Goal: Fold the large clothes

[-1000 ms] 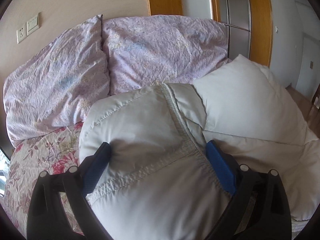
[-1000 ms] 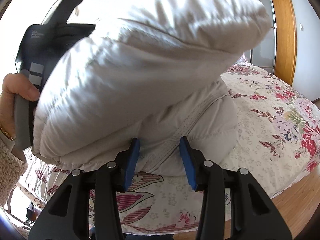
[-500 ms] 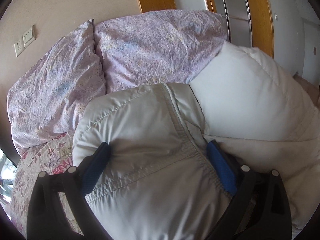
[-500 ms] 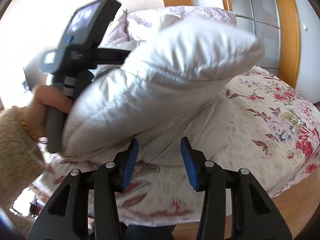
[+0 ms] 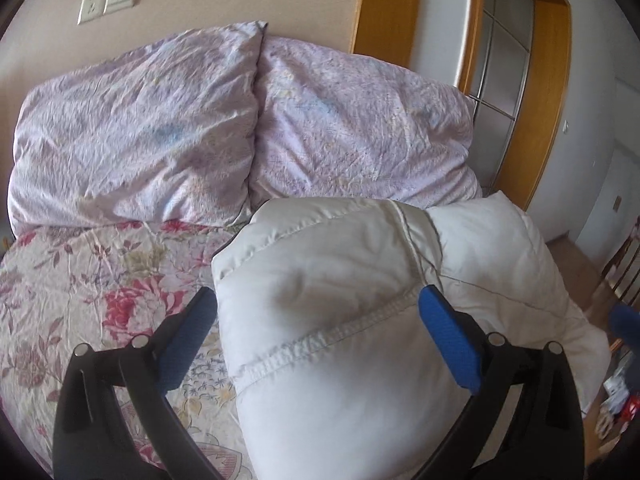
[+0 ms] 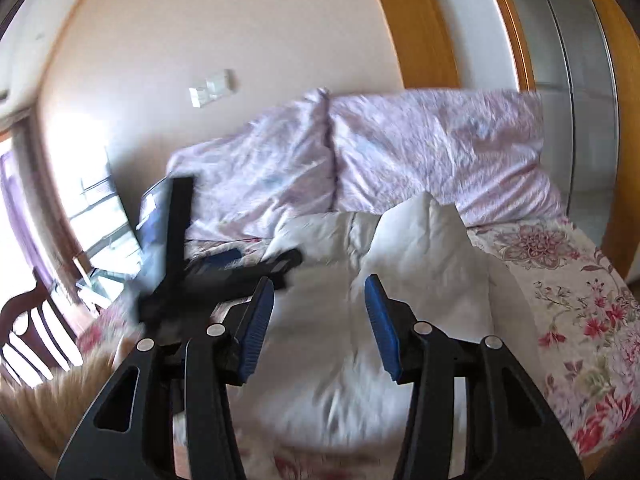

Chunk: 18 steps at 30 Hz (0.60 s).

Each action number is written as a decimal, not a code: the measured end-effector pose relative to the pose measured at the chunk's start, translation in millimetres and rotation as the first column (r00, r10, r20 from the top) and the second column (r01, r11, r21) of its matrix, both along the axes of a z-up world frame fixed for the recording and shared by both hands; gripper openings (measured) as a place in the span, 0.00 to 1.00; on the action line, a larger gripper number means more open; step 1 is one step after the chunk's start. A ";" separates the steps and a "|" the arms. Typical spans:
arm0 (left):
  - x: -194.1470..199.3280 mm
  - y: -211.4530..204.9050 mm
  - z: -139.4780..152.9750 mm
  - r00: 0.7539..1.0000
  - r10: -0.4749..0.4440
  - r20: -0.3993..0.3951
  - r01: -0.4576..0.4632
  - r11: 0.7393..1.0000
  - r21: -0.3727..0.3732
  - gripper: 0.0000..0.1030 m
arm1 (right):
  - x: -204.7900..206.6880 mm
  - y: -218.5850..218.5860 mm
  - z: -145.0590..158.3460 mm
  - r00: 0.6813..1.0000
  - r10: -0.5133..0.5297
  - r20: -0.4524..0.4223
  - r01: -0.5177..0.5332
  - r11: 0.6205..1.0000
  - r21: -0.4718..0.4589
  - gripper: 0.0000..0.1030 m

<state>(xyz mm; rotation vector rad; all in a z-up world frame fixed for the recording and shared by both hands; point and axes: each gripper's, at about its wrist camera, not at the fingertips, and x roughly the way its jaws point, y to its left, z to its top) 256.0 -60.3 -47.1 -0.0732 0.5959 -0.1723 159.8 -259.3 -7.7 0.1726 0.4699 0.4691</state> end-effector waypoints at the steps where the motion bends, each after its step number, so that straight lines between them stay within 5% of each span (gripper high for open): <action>1: 0.1 1.7 0.4 1.000 0.001 -0.006 -0.001 1.000 -0.012 0.98 | 15.0 2.7 5.3 1.000 -0.007 -0.015 0.007 1.000 -0.004 0.47; 10: 1.3 -16.3 11.6 0.999 -0.010 0.038 0.008 0.999 0.054 0.98 | 80.5 4.3 16.5 0.997 -0.068 -0.039 0.063 0.992 -0.106 0.35; 18: 24.1 -29.0 -15.9 0.999 0.012 -0.037 -0.007 0.992 0.125 0.98 | 112.8 -14.7 -24.0 0.987 -0.120 -0.106 0.104 0.984 -0.146 0.27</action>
